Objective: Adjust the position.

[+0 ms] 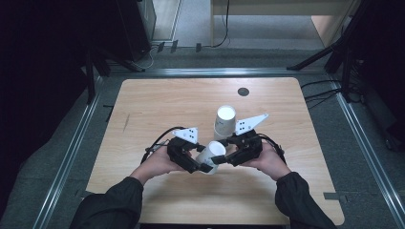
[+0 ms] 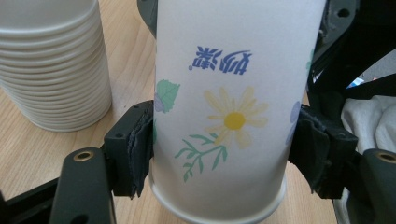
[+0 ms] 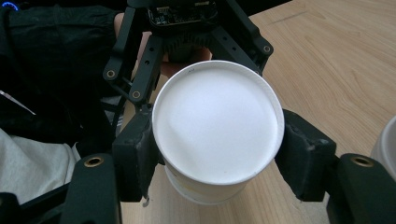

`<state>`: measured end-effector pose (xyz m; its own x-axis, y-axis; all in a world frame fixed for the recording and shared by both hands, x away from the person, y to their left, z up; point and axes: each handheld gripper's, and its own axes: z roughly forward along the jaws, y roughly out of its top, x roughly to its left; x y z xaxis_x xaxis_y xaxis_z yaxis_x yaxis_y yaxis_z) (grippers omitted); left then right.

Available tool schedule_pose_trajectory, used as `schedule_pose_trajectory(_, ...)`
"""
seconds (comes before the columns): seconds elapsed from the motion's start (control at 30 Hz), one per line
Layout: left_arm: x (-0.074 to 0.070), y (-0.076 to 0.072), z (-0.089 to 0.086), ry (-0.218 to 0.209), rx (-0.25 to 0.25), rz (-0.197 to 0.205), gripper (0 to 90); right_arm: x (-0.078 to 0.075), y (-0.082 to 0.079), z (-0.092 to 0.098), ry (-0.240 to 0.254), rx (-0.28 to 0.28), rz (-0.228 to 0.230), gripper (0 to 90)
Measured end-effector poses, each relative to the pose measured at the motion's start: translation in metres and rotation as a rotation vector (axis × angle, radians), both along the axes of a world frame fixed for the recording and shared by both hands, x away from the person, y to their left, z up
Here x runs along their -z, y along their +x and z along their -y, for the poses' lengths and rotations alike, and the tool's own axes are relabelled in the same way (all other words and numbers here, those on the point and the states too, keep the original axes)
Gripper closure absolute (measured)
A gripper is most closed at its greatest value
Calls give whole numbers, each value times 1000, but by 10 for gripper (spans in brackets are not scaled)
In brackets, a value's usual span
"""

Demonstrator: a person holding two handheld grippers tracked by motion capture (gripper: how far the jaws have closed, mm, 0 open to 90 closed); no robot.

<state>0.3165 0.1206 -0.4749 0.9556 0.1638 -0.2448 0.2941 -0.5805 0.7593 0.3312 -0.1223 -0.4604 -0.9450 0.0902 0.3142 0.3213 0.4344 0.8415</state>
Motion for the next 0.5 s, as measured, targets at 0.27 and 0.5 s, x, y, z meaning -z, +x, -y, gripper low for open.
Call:
schedule_pose_trajectory(0.27,-1,-1,-1,1,3,21,301,0,0,1,4,4,-6,354)
schedule_pose_trajectory(0.5,-1,0,-2,7,-12,13,299,-1,-1,2,-3,11,4,288)
